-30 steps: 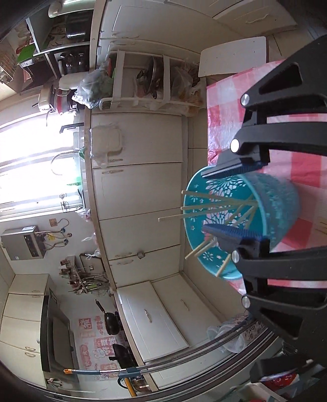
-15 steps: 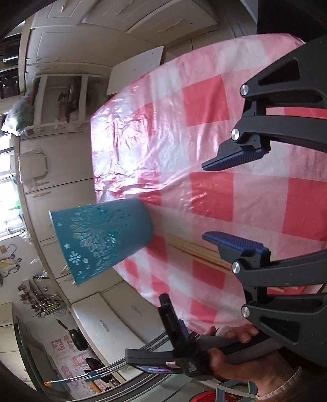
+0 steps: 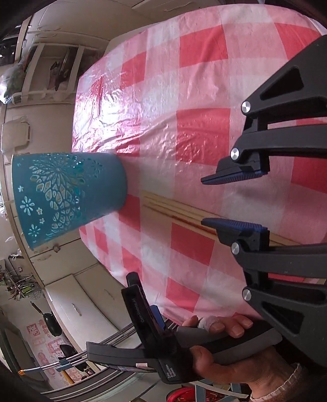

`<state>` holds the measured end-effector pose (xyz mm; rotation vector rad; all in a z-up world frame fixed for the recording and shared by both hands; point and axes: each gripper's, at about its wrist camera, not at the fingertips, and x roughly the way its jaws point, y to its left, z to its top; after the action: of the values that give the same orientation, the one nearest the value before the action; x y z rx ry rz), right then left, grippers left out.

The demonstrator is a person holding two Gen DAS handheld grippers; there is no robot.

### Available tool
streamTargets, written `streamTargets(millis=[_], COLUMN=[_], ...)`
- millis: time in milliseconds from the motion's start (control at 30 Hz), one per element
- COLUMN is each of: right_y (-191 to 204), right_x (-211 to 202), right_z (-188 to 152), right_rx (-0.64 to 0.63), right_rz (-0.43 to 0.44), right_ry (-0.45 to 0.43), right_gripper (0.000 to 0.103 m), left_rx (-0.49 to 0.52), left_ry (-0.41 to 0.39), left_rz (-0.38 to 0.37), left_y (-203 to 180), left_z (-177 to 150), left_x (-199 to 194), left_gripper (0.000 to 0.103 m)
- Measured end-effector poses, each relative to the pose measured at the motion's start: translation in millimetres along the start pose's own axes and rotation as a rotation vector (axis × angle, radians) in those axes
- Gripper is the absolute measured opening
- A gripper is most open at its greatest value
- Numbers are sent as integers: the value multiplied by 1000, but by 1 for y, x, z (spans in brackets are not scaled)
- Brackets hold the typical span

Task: Organize utensils
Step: 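Bring both tools back toward the remaining chopsticks on the cloth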

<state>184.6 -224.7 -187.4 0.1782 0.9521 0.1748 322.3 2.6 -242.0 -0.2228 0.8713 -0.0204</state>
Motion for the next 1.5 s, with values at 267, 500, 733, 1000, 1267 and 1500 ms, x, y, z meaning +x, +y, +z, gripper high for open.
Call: streamTargets(millis=[267, 500, 733, 1000, 1267, 1500], right_y=[0, 4, -1, -29, -47, -52], right_x=[20, 25, 24, 9, 3, 3], right_z=[13, 20, 20, 16, 10, 11], right_rx=[11, -21, -86, -103, -31, -15], right_rz=[-15, -32, -75, -93, -49, -25], right_ry=[18, 14, 19, 46, 32, 25], right_gripper=[20, 20, 12, 10, 10, 10], left_rx=[5, 5, 5, 128, 269, 360], left_ry=[-3, -5, -4, 62, 126, 151], left_rz=[-15, -19, -19, -87, -115, -80], left_y=[-1, -1, -1, -30, -79, -99], left_z=[0, 0, 0, -15, -40, -48], left_x=[0, -1, -1, -6, -10, -7], left_gripper=[94, 94, 94, 94, 94, 92])
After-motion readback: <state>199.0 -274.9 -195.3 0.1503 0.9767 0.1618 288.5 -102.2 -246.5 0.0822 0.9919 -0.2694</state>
